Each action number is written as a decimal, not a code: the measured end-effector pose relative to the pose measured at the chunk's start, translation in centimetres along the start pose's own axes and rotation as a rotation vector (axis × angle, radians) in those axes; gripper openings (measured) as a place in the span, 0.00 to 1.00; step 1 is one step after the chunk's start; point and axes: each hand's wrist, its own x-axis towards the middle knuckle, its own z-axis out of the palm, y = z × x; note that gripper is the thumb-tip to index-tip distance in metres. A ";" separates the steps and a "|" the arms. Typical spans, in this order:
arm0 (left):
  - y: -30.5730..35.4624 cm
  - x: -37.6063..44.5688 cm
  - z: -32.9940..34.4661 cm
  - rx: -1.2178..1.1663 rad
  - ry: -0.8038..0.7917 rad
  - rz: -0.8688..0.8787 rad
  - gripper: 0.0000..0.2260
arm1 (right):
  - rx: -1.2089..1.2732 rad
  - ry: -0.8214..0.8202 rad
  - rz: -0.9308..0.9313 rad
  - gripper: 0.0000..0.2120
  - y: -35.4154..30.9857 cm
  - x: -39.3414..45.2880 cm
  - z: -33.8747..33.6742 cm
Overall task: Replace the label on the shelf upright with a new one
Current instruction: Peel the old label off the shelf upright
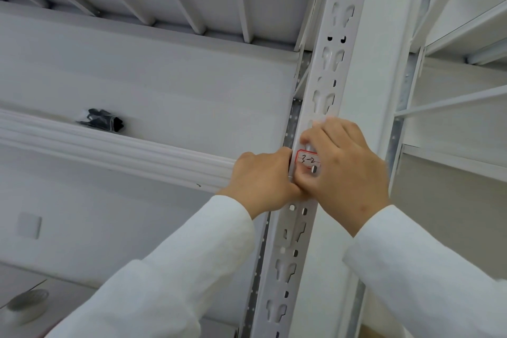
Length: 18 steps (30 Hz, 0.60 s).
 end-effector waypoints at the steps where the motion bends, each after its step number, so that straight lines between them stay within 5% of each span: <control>1: 0.0 0.0 0.0 0.000 -0.002 -0.003 0.15 | 0.006 0.002 -0.001 0.07 0.0 0.0 0.0; 13: 0.2 -0.1 -0.2 -0.014 -0.010 -0.020 0.15 | 0.049 0.026 -0.021 0.03 0.3 -0.2 0.4; 18: 0.0 -0.1 -0.1 -0.020 -0.007 -0.001 0.17 | 0.083 -0.046 -0.015 0.09 0.7 0.0 -0.5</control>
